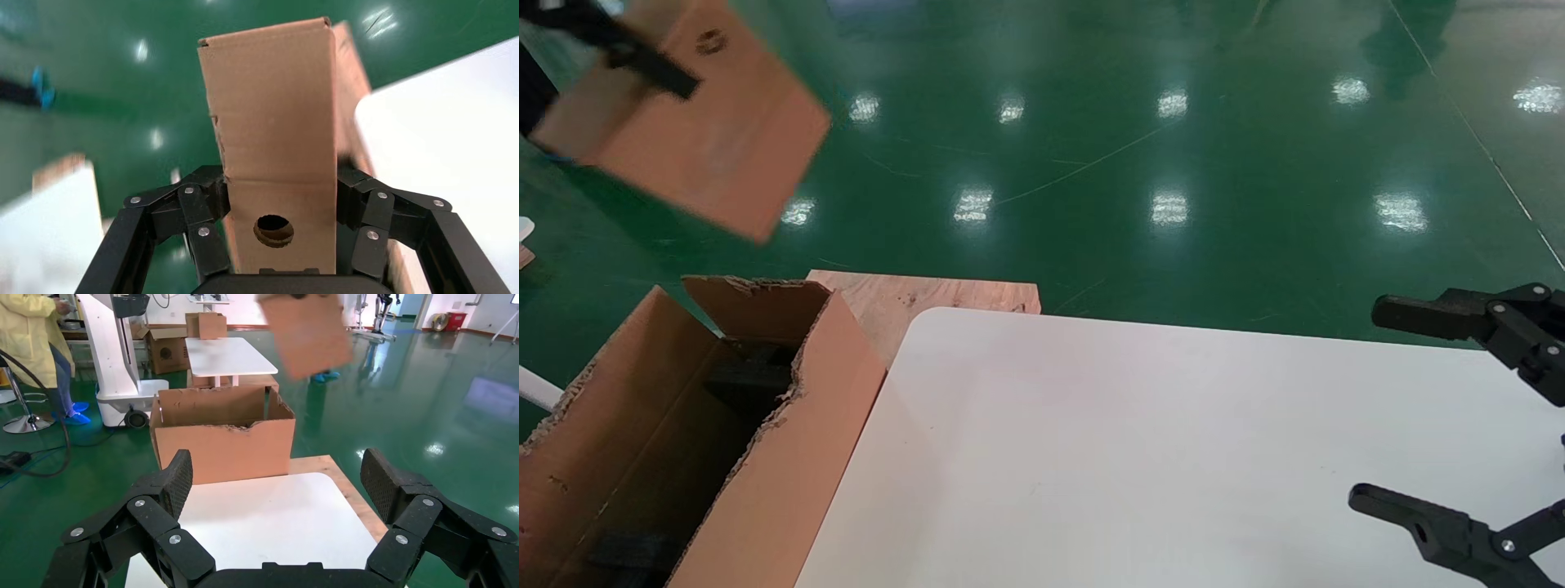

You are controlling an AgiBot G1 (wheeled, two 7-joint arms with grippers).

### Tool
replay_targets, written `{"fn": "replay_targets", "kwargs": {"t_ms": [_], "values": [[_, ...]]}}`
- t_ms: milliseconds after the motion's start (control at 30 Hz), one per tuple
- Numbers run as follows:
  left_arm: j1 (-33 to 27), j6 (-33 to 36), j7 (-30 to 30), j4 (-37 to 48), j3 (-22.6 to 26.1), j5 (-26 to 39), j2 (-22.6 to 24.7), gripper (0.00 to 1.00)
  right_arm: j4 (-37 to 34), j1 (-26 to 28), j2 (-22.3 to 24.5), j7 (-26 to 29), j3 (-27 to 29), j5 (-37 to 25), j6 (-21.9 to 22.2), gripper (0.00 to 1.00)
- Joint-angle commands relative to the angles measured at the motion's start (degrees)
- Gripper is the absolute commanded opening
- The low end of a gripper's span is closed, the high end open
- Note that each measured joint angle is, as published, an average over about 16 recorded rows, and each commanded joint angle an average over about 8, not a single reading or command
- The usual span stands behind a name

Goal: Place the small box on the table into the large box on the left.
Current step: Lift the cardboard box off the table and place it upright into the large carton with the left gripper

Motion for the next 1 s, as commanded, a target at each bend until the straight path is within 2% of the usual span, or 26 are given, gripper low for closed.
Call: {"fn": "replay_targets", "kwargs": {"t_ms": [33,200,433,733,1000], "values": [[-2.4,2.7,-0.9,-1.6,1.0,1.1,-2.0,0.0,0.0,0.0,0.0,0.0,0.0,0.0,0.0,1.0],[-6.0,3.0,-8.0,-9.1,7.5,-0.3,-8.0,0.0,0.0,0.0,0.0,0.0,0.0,0.0,0.0,1.0],[-7.0,2.3,-14.5,-14.0,14.2,-0.9,-12.9,0.0,0.0,0.0,0.0,0.0,0.0,0.0,0.0,1.0],[-2.2,-1.4,-15.3,-12.3,18.2,-1.9,-17.2,0.0,0.0,0.0,0.0,0.0,0.0,0.0,0.0,1.0],[7.2,-10.2,-12.1,-8.5,19.1,-6.3,-16.5,0.0,0.0,0.0,0.0,0.0,0.0,0.0,0.0,1.0]]}}
